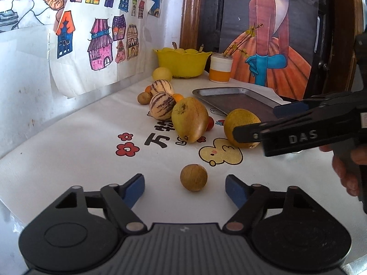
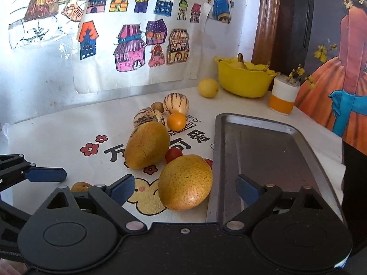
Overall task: Organize fruits
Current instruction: 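Grasp the brown fruit with the left tool while the right tool grasps the speckled pear, then release the brown fruit and speckled pear into the metal tray with both tools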
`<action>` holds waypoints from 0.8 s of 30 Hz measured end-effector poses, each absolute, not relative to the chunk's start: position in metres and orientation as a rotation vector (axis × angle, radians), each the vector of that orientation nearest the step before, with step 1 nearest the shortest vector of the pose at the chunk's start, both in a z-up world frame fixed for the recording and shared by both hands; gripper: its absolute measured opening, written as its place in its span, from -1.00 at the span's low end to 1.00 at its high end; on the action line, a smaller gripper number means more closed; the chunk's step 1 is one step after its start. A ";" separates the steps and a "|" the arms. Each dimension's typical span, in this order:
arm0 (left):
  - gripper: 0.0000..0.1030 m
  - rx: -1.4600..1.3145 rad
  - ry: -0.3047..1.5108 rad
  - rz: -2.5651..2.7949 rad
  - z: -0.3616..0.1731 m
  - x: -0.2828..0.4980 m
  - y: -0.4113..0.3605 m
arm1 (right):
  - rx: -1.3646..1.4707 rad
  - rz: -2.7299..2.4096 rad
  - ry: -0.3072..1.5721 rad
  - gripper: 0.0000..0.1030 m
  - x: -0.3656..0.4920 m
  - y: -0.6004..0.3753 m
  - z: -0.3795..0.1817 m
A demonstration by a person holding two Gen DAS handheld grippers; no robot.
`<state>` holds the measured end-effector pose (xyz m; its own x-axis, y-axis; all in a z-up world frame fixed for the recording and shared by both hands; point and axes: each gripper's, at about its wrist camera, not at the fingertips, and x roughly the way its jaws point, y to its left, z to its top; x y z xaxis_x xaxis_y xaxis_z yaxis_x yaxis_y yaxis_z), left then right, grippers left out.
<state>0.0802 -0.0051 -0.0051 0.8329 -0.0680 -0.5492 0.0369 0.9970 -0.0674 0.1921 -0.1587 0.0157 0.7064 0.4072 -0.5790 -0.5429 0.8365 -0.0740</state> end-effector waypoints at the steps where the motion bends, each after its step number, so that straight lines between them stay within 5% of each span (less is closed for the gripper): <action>1: 0.48 -0.054 0.581 -0.055 -0.005 0.080 -0.005 | -0.241 0.534 0.587 0.76 0.195 -0.158 0.014; 11: -0.14 -0.060 0.570 -0.059 -0.006 0.085 -0.009 | -0.153 0.545 0.624 0.47 0.209 -0.158 0.007; 24: -0.44 -0.085 0.582 -0.070 -0.005 0.088 -0.015 | -0.142 0.522 0.621 0.14 0.210 -0.160 0.001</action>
